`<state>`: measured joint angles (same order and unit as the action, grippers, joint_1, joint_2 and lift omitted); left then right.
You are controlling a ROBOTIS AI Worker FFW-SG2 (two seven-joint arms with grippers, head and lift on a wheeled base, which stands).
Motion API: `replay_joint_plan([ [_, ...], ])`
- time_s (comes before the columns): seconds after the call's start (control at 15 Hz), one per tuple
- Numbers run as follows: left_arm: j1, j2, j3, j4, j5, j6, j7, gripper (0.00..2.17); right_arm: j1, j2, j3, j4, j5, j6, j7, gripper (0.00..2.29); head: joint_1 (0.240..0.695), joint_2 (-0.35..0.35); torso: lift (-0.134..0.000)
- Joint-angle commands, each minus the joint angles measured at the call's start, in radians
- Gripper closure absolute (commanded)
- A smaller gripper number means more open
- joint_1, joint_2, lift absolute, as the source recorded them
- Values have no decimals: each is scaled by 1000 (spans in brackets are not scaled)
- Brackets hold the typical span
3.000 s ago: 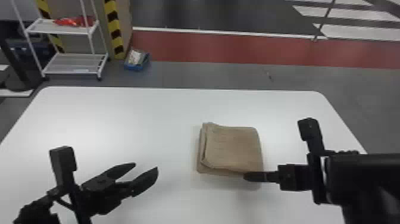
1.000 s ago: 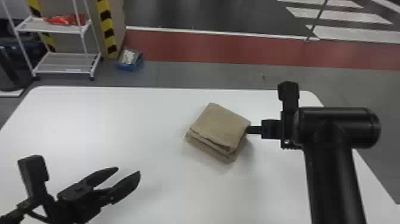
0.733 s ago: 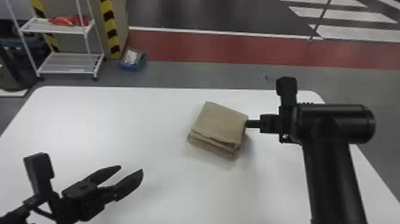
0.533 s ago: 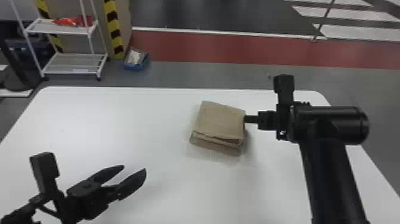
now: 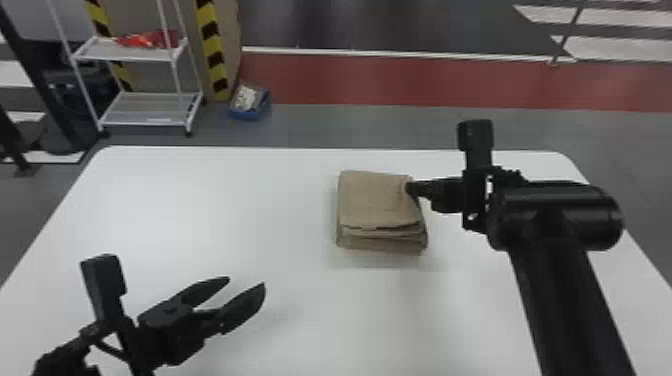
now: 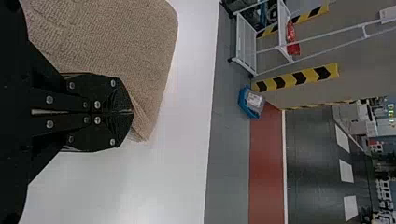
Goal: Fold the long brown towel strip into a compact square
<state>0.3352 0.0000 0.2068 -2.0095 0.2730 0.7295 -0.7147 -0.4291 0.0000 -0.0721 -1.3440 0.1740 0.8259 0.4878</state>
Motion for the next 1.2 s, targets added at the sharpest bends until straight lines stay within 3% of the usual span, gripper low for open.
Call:
replay_joint_plan([
  [0.0, 2, -3, 9, 0, 3, 0, -3, 70, 6, 1, 20, 0, -1, 11, 0, 2152, 695, -42, -124],
  [0.27, 7, -3, 25, -2, 6, 0, -15, 70, 49, 1, 17, -53, 13, 39, 6, 2148, 695, -27, -124],
  [0.4, 8, -3, 45, -6, 18, 0, -22, 70, 135, 1, -6, -231, 36, 198, 25, 2148, 695, -26, -124],
  [0.6, 1, -3, 40, -8, 31, 0, -22, 70, 239, 1, -89, -486, 13, 404, 126, 2148, 695, -38, -124],
  [0.73, -2, -3, 23, -6, 28, 0, -19, 70, 257, 1, -106, -600, 8, 560, 143, 2145, 695, -53, -124],
  [0.93, -1, -3, 17, -5, 25, 0, -15, 70, 254, 1, -78, -612, -19, 557, 141, 2145, 695, -78, -124],
  [1.13, 5, -3, 19, -6, 25, 0, -15, 70, 217, 1, -29, -527, -143, 422, 120, 2145, 695, -57, -124],
])
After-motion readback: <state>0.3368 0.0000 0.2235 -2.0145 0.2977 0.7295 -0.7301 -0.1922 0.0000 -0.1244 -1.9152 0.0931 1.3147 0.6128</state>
